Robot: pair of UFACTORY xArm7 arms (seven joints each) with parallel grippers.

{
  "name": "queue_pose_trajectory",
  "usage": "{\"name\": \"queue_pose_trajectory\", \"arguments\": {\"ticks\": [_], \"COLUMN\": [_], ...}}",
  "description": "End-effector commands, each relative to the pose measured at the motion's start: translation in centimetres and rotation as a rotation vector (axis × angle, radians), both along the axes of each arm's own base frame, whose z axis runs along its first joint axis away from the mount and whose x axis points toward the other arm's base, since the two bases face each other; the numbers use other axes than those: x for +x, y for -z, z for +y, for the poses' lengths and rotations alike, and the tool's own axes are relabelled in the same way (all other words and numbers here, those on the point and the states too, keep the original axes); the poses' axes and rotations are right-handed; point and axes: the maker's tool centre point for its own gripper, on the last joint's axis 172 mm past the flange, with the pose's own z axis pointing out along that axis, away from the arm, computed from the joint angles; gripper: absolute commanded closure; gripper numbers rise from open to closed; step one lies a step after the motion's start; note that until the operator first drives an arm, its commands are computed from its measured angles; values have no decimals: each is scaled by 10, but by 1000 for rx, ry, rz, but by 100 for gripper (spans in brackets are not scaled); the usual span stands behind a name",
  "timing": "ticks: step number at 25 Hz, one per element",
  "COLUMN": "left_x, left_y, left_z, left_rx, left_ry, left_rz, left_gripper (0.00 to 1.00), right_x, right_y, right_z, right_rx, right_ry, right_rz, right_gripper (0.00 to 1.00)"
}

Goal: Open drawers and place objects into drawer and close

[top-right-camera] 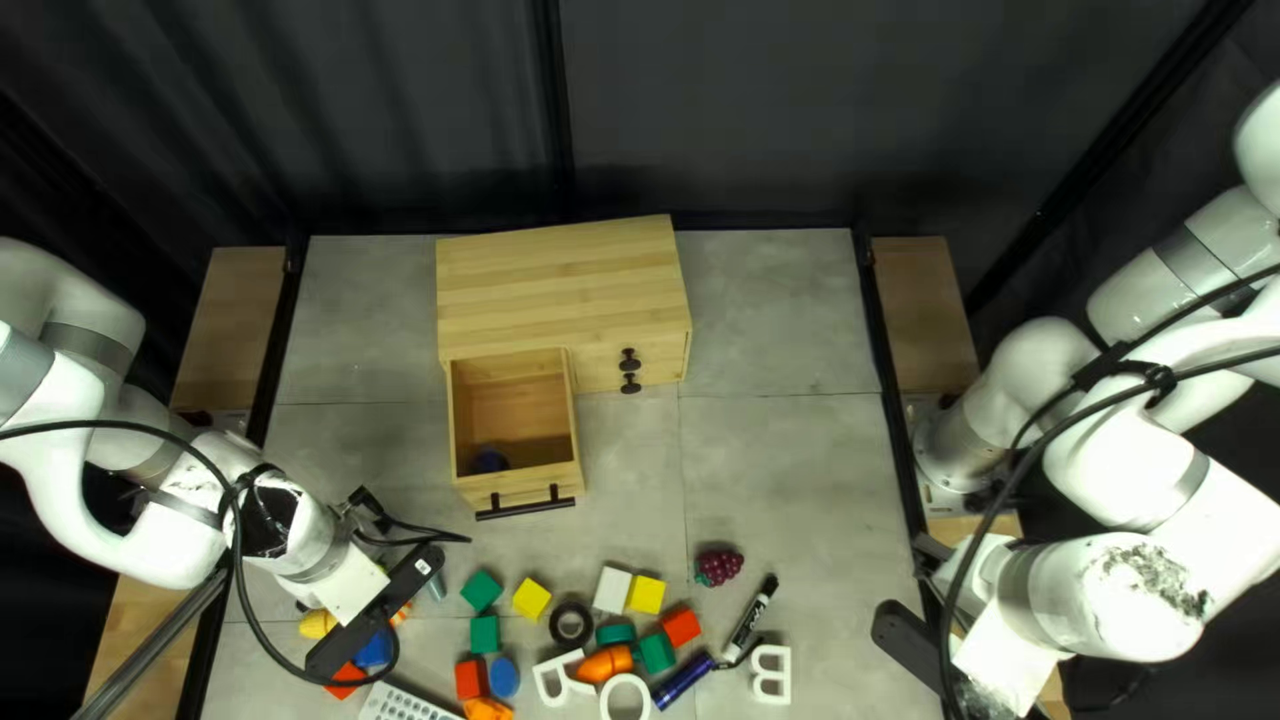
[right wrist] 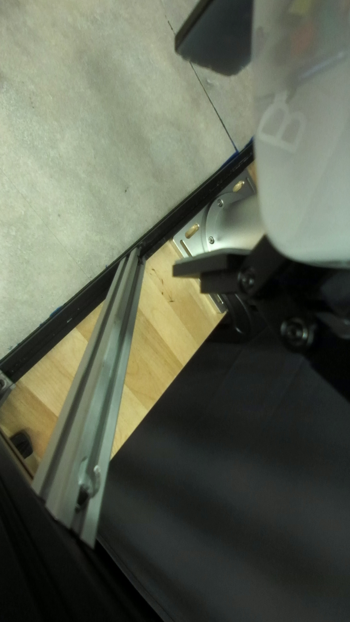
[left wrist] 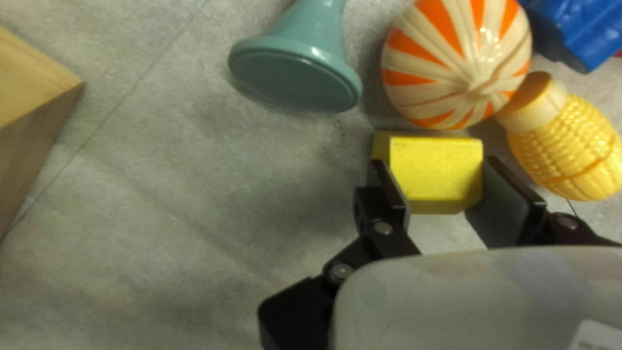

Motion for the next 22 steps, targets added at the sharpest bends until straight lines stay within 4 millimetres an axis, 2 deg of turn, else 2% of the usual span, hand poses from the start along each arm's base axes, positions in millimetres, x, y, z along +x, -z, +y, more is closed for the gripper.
{"name": "queue_pose_trajectory", "arguments": {"ticks": [1, 3, 6, 8, 12, 14, 16, 18, 20, 21, 22], "left_x": [29, 51, 76, 101, 137, 151, 162, 170, 175, 177, 180], "left_y": [-47, -75, -101, -123, -152, -159, -157, -145, -134, -131, -127], "left_z": [6, 6, 10, 24, 56, 69, 87, 119, 139, 143, 150], "left_rx": [38, 61, 95, 136, 212, 249, 283, 320, 334, 336, 341], "left_ry": [-36, -58, -88, -129, -197, -216, -240, -285, -328, -341, -369], "left_rz": [-27, -39, -58, -92, -172, -216, -243, -280, -322, -335, -356], "left_gripper": [100, 100, 100, 100, 100, 100, 100, 100, 94, 72, 21], "right_x": [0, 0, 0, 0, 0, 0, 0, 0, 0, 0, 0], "right_y": [0, 0, 0, 0, 0, 0, 0, 0, 0, 0, 0], "right_z": [0, 0, 0, 0, 0, 0, 0, 0, 0, 0, 0], "right_rx": [0, 0, 0, 0, 0, 0, 0, 0, 0, 0, 0], "right_ry": [0, 0, 0, 0, 0, 0, 0, 0, 0, 0, 0], "right_rz": [0, 0, 0, 0, 0, 0, 0, 0, 0, 0, 0], "right_gripper": [0, 0, 0, 0, 0, 0, 0, 0, 0, 0, 0]}}
